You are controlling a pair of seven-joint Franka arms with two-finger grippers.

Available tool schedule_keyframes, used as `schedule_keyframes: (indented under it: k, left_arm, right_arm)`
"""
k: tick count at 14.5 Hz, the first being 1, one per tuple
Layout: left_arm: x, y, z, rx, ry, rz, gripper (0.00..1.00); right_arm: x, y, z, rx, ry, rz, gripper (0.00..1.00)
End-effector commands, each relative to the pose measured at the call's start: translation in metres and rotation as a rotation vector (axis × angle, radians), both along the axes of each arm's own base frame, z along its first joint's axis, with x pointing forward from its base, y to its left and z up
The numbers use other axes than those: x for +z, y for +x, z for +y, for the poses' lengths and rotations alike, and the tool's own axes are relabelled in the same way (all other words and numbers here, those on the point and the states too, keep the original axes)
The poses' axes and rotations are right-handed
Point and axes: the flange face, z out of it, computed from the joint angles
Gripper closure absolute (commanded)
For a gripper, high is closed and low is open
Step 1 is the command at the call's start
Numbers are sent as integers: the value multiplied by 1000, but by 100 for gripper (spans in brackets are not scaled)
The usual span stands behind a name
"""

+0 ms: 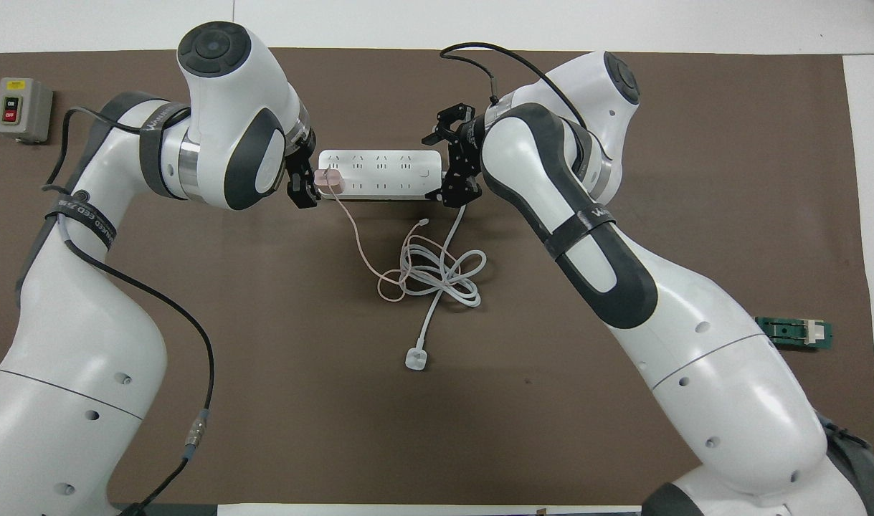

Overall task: Unplug charger and place it aside
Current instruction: 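Grasp the pink charger with the left gripper while the right gripper holds the strip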

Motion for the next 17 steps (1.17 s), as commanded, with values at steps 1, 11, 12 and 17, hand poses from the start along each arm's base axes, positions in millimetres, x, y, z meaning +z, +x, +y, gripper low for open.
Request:
schedule_keyframes:
  k: [1,11,12,17]
  left_arm:
    - [-8,6,-16,29,-1,-24,0]
    - [-13,1,-26,-2,5,-9,0]
    - [-13,1,-24,-3,7,-8,1]
    - [-13,0,-25,-61,3,-8,11]
  right_arm:
    - [-19,20,16,-48,62,-14,0]
    - [-60,19,29,-7,160,-7,0]
    - [-67,18,25,0,158,-2,0]
    - [-74,17,22,10,154,-3,0]
